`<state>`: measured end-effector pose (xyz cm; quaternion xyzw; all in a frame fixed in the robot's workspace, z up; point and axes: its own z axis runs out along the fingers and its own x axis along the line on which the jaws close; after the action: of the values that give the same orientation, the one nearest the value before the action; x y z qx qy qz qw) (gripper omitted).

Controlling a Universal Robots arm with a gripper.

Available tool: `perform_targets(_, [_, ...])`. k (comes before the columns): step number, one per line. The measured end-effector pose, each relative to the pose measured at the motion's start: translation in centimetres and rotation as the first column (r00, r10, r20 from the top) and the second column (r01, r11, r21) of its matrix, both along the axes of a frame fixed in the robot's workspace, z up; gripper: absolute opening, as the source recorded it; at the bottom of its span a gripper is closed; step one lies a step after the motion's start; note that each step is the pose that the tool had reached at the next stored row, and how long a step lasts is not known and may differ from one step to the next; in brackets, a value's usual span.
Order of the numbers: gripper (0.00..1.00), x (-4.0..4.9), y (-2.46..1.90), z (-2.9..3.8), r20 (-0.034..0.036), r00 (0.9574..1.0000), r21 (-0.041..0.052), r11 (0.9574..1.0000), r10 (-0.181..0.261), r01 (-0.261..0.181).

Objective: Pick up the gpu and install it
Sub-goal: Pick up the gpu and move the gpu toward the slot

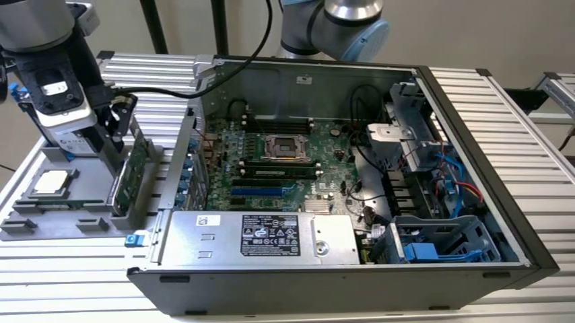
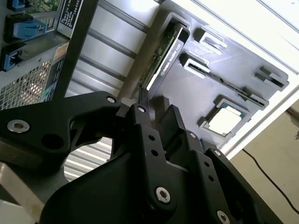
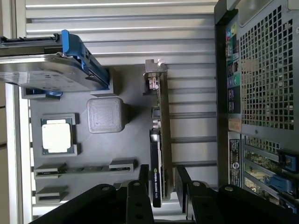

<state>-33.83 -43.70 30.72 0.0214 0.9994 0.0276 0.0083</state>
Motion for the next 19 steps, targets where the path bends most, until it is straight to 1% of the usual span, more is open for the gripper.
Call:
perform_targets(5, [1.0, 0.0, 0.0, -0.06, 0.0003, 1.0, 0.0003, 1.0, 0.0, 0.0])
perform_targets(19, [1.0, 0.0, 0.0, -0.89, 0.0002, 1.0, -0.0005, 1.0, 0.0, 0.0])
